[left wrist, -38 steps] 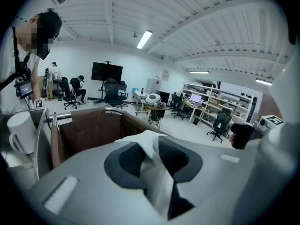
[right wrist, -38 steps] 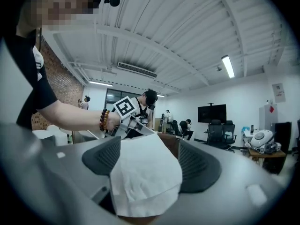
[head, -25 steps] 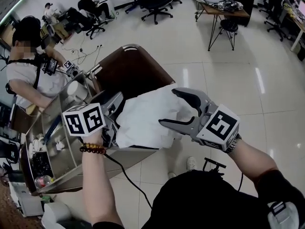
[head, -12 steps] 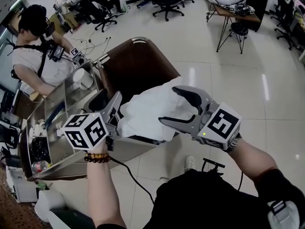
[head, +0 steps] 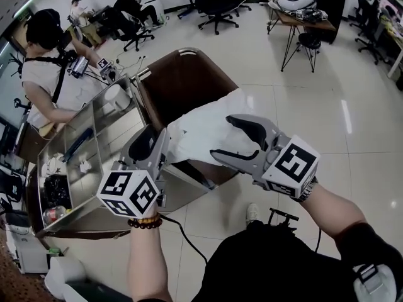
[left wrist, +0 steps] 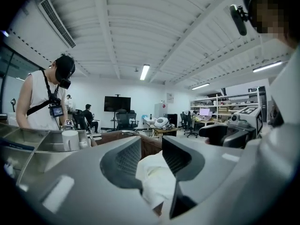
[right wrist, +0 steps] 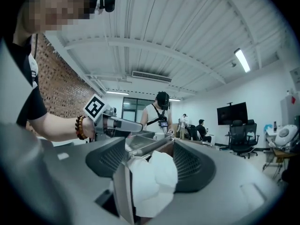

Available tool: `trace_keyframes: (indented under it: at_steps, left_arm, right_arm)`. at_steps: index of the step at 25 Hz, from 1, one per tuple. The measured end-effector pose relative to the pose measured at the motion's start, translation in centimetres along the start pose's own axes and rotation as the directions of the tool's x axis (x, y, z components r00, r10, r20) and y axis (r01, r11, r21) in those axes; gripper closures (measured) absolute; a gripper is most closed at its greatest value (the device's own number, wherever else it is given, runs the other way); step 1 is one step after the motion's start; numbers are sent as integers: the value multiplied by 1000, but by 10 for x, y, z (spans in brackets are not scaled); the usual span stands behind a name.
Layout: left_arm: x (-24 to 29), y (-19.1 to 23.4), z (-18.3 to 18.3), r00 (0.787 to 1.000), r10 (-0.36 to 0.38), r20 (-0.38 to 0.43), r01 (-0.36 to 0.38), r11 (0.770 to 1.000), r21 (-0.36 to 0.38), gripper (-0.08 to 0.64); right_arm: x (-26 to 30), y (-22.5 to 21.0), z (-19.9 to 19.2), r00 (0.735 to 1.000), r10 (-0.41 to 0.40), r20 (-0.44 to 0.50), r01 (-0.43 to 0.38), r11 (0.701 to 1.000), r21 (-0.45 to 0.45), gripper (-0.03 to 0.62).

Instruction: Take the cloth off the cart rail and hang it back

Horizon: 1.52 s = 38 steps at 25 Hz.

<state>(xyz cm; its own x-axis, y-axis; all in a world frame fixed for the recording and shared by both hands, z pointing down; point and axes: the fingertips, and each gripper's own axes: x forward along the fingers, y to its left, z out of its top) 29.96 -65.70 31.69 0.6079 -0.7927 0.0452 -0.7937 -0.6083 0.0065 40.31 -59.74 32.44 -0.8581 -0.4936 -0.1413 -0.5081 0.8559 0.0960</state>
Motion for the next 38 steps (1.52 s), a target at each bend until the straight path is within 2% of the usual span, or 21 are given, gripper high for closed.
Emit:
trace_keyframes:
  at_steps: [7, 13, 18, 23, 29, 38]
  left_arm:
    - [-91, -43, 4, 995, -53, 83, 50, 998, 41, 494]
    - [-176, -83, -34, 985, -82, 152, 73, 995, 66, 549]
    - [-227, -117, -28, 976, -91, 198, 77, 994, 75, 557]
    - [-254, -145, -19, 964, -111, 240, 91, 992, 92, 557]
    - [-264, -176, -19, 958, -121, 261, 93, 989, 117, 557]
    - [-265, -226, -28, 954, -90, 286, 46, 987, 155, 557]
  right_arm:
    - [-17, 88, 25, 996, -87, 19, 87, 996, -29, 349]
    - [-43, 175, 2, 988, -154, 28, 156, 986, -63, 435]
    - [-64, 220, 23, 981, -192, 36, 194, 978, -77, 479]
    - [-77, 241, 43, 975, -217, 54, 222, 971, -94, 500]
    - [-95, 252, 57, 969, -235, 79, 242, 965, -98, 534]
    - [-132, 257, 63, 967, -224, 118, 236, 967, -94, 585]
